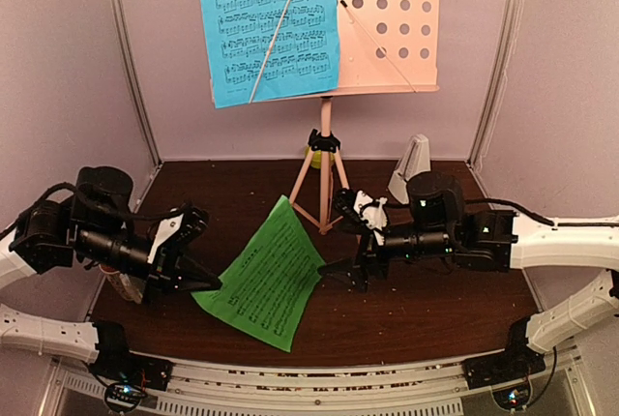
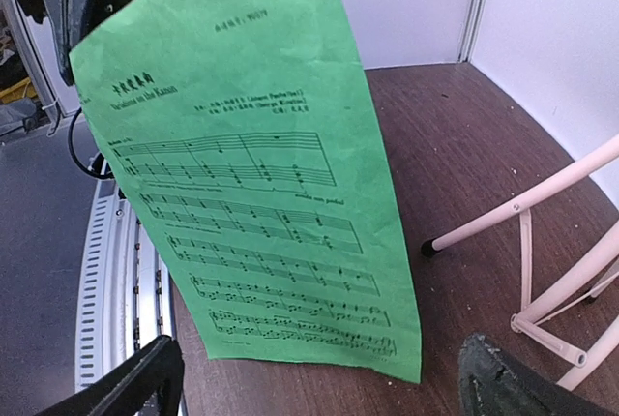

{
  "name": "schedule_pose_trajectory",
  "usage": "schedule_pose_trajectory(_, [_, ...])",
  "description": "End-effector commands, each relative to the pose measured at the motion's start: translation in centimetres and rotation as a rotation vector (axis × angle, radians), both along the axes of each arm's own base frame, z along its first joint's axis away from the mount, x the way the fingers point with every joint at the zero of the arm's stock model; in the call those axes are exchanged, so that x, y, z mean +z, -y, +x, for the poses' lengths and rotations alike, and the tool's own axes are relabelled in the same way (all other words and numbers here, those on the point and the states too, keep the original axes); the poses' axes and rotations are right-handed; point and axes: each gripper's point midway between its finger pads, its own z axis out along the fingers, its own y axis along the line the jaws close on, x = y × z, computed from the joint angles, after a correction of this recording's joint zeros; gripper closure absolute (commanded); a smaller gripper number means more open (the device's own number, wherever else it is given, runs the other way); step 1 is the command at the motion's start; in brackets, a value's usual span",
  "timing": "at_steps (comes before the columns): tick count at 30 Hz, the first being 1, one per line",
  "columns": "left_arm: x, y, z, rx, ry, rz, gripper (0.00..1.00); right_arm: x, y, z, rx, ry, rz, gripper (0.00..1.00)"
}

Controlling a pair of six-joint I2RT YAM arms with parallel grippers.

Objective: Set up the instrument practice props

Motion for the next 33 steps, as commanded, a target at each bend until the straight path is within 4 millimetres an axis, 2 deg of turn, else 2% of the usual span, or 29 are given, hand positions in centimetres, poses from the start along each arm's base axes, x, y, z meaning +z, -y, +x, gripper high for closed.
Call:
schedule_pose_trajectory(1, [1.2, 0.4, -1.7, -0.174, 0.060, 0.022, 1.00, 3.1, 0.1, -0.4, 0.045, 0.086, 0.041, 0.01])
schedule_pose_trajectory(8, [3.1, 0.8, -1.8, -0.231, 0.123, 0.018, 1.00, 4.9, -0.3, -1.7, 0.118, 0.082, 0.070, 0.06])
schedule_pose_trajectory(10, [3.6, 0.9, -1.5, -0.225, 0.147, 0.014, 1.00, 5.4, -0.4, -2.0, 0.138, 0.072, 0.086, 0.12])
schedule_pose_trajectory(12, [4.0, 1.1, -1.0, -0.204, 0.166, 0.013, 1.00, 5.8, -0.5, -2.6, 0.166, 0.064, 0.096, 0.24])
schedule_pose_trajectory(15, [4.7, 1.6, -0.1, -0.172, 0.185, 0.000, 1.00, 6.9, -0.5, -3.8, 0.197, 0.064, 0.117, 0.48])
schedule_pose_trajectory(19, [6.0, 2.5, 0.8, -0.141, 0.210, -0.034, 1.00, 8.4, -0.3, -4.5, 0.195, 0.066, 0.152, 0.65])
schedule_pose_trajectory(20, [6.3, 2.6, 1.1, -0.126, 0.225, -0.040, 1.00, 8.7, -0.2, -4.4, 0.185, 0.070, 0.156, 0.73])
schedule_pose_trajectory(22, [6.9, 2.7, 2.2, -0.075, 0.255, -0.051, 1.00, 9.6, 0.0, -4.4, 0.170, 0.067, 0.167, 0.96])
schedule_pose_trajectory(23, [7.2, 2.7, 2.8, -0.036, 0.269, -0.059, 0.98, 10.2, 0.2, -4.3, 0.161, 0.064, 0.179, 1.00])
schedule_pose_trajectory(25, [7.5, 2.6, 3.6, 0.022, 0.293, -0.097, 0.81, 11.4, 0.7, -4.4, 0.148, 0.064, 0.209, 1.00])
schedule_pose_trajectory(27, [7.9, 2.4, 4.4, 0.084, 0.322, -0.156, 0.56, 12.8, 1.5, -4.7, 0.140, 0.070, 0.246, 1.00])
schedule_pose_trajectory(28, [8.1, 2.2, 4.8, 0.117, 0.336, -0.184, 0.49, 13.2, 1.9, -4.8, 0.136, 0.070, 0.258, 1.00])
schedule_pose_trajectory(29, [8.3, 2.0, 5.1, 0.143, 0.350, -0.216, 0.44, 13.7, 2.3, -5.0, 0.136, 0.068, 0.271, 1.00])
schedule_pose_trajectory(33, [10.2, 1.6, 5.8, 0.220, 0.393, -0.375, 0.34, 15.4, 3.4, -5.8, 0.141, 0.059, 0.319, 1.00])
